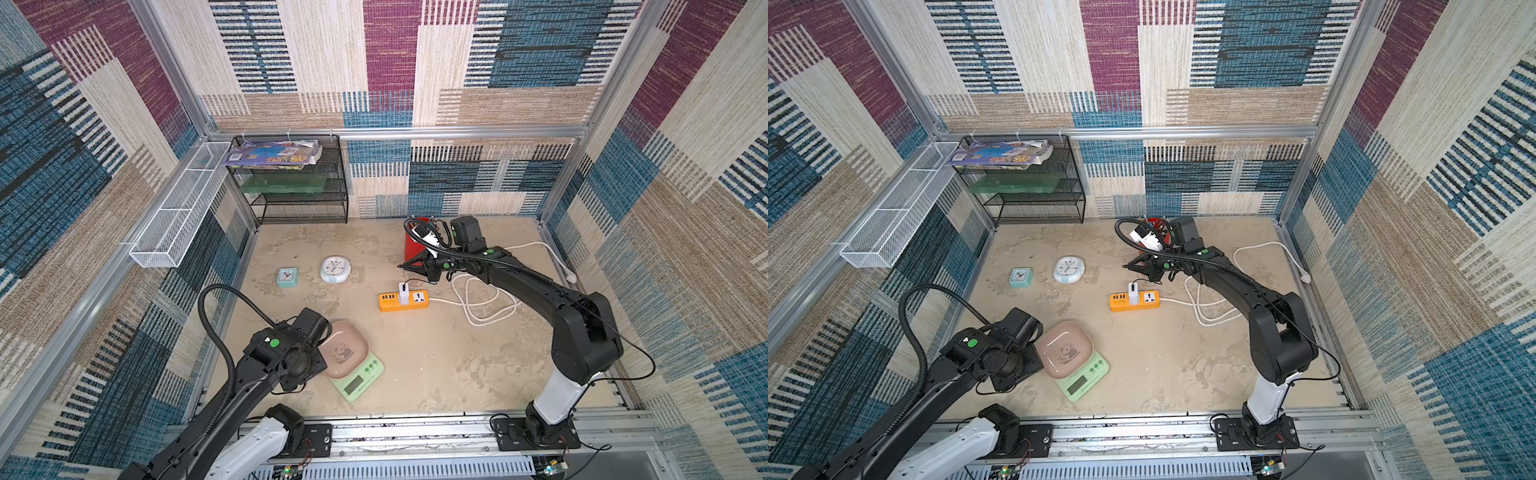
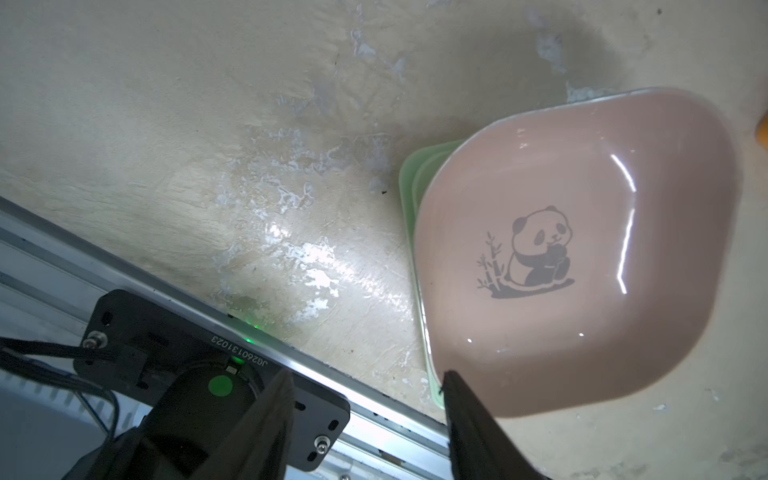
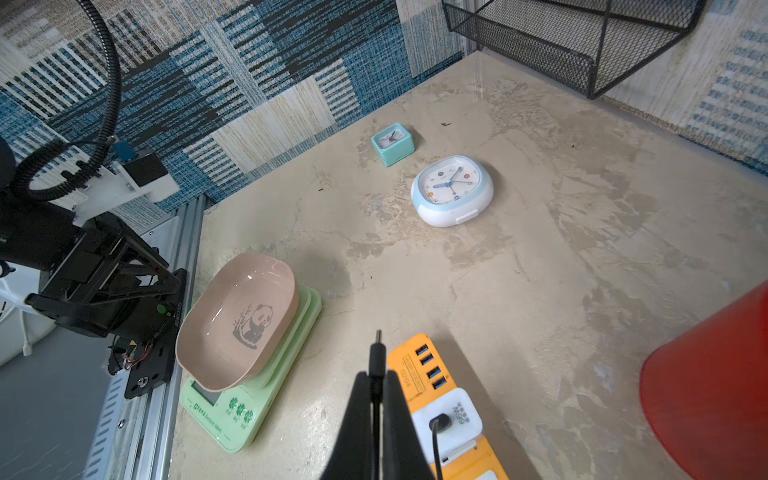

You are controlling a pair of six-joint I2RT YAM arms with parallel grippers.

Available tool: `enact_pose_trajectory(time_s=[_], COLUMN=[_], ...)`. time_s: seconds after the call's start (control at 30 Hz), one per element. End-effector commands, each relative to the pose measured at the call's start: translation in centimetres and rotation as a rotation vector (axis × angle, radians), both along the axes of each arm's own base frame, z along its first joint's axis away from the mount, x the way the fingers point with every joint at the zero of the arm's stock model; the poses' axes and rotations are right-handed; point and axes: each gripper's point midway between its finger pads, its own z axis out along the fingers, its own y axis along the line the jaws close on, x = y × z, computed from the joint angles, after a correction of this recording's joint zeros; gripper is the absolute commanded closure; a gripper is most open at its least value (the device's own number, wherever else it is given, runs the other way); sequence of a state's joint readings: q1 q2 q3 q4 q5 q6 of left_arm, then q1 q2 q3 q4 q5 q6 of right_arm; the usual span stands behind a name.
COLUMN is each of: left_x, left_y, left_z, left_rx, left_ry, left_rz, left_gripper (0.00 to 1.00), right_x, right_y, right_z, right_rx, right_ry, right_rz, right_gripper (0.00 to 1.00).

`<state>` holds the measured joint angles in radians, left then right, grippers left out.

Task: Charge the electronic scale
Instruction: Pick up the electronic scale at the center of the board.

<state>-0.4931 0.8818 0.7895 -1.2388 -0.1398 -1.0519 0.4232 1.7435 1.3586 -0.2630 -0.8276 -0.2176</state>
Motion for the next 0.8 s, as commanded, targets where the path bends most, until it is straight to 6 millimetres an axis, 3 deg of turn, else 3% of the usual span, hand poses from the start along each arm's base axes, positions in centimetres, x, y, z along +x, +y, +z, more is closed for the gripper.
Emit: enact_pose_trajectory(time_s=[0.0,0.17,0.4,0.77], left_x=[-0.3,1.0,2.6,3.9], left_y=[-0.5,-2.4,-3.3,-2.7], left_z=[-0.6,-1.9,-3.6,-5.3], left_rx=[-0.03,-0.112,-0.117,-0.101], left_ry=[0.018,-0.015,-0.04,-0.059], left_rz=[0.01,-0.029,-0.064,-0.061], left_gripper=[0.42,0.45,0.54,0.78], right_x=[0.2,0.1,0.1,-0.2], right_y=[-0.1,-0.1,0.0,0.9], right_z=[0.4,0.4,0.4,0.3], right_rx=[0.0,-0.002,0.006,0.018], right_ry=[-0.006,-0.001,0.016,0.046], right_rz=[-0.008,-0.008,-0.014,-0.027], right_gripper=[1.0,1.0,1.0,1.0])
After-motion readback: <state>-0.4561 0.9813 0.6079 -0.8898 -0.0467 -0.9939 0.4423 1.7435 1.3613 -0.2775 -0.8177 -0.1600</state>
